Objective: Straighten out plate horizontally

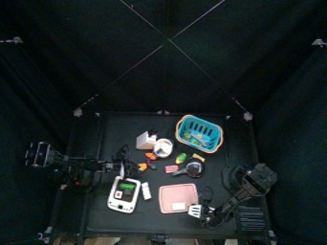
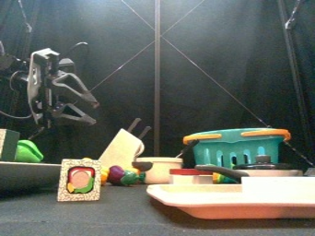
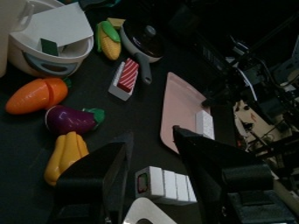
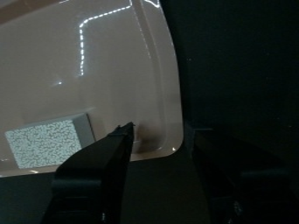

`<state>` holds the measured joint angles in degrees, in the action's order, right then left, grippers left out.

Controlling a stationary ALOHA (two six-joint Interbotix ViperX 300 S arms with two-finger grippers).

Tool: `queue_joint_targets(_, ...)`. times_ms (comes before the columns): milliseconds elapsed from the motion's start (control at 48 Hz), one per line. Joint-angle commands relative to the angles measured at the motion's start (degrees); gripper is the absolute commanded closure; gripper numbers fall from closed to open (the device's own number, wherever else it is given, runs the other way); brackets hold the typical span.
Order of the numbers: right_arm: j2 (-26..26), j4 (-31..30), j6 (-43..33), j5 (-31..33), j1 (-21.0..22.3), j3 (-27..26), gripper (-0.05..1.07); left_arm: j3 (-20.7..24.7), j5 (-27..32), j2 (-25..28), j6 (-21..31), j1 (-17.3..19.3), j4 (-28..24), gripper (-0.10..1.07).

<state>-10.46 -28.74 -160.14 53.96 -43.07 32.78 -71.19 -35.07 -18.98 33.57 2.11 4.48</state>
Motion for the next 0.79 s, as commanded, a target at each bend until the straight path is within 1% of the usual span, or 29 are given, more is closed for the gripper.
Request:
queue_joint_targets(0, 2.2, -1.67, 0.09, 1.49, 0.53, 0.0, 0.16, 0.7, -0.18, -0.09, -0.18, 0.0, 0.09, 0.17)
queue_joint_targets(208, 4.75, -4.48, 1.41, 4.66, 0.62, 0.53, 0.16, 0.7, -0.09, -0.09, -0.26, 0.0, 0.09, 0.17)
queue_joint_targets(500, 5.71, -4.22, 3.25, 5.27, 0.7, 0.88, 0.16, 0.7, -0.09, -0.18, -0.26, 0.0, 0.09, 0.17)
queue_joint_targets(604, 6.15, -4.83, 3.34, 5.71, 0.44, 1.23, 0.16, 0.62, -0.09, -0.09, -0.26, 0.0, 0.0, 0.17)
queue_joint_targets(771, 7.65, -7.29, 3.43, 6.33, -0.09, 3.43, 0.16, 0.44, -0.09, -0.09, -0.53, 0.0, -0.88, 0.17)
